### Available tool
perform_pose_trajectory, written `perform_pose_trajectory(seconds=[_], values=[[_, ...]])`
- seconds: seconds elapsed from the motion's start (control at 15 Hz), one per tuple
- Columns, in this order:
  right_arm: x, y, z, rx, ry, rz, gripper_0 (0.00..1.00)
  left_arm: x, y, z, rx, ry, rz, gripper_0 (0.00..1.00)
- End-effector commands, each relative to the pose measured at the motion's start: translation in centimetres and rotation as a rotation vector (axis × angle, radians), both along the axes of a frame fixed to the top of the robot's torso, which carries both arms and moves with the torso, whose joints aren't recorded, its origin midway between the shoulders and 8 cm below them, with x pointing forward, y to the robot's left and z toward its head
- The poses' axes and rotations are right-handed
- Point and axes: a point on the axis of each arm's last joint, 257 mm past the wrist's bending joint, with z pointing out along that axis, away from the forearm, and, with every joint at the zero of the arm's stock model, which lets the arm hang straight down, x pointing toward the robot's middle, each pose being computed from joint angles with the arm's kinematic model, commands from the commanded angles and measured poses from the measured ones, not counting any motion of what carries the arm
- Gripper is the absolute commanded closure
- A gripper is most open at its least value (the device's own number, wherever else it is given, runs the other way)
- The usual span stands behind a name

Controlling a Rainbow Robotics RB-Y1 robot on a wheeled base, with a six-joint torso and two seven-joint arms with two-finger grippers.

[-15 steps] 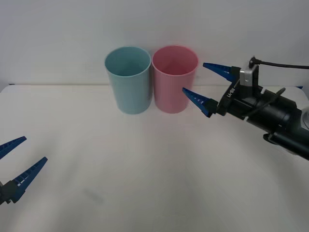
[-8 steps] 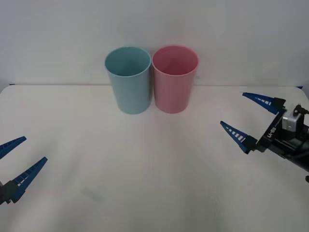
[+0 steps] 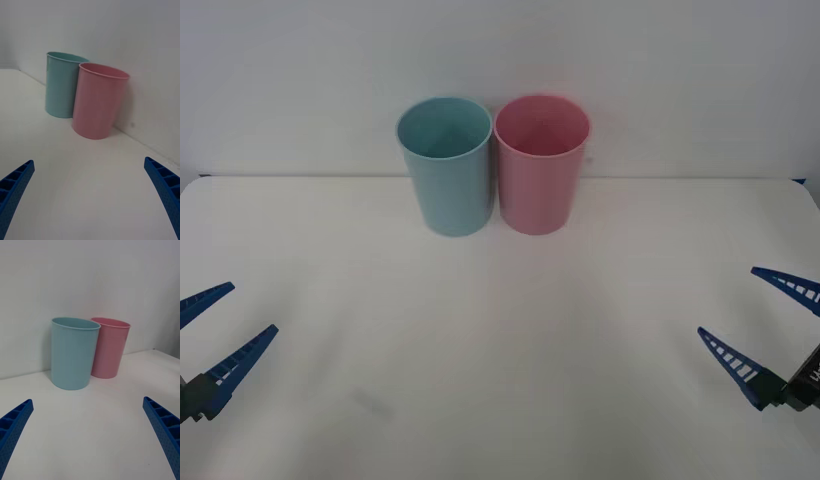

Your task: Grasp the object on the table and drop it into the matching bin: aluminum can to the light blue bin, PET bottle to the pink bin.

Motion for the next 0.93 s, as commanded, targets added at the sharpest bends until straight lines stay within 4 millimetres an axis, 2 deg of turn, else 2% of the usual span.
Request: perform_pose_trajectory(seconds=[0.07,0.4,0.93], values=[[-1.17,-0.46,-0.28,0.003,0.021,0.002,0.00,0.00,0.00,0.00,0.000,0.000,0.000,0.00],[-1.95,-0.46,-0.40,0.014,0.038,0.018,0.00,0.00,0.00,0.00,0.000,0.000,0.000,0.00],[-1.95,-0.46,-0.40,0.014,0.038,0.018,0.00,0.00,0.00,0.00,0.000,0.000,0.000,0.00]])
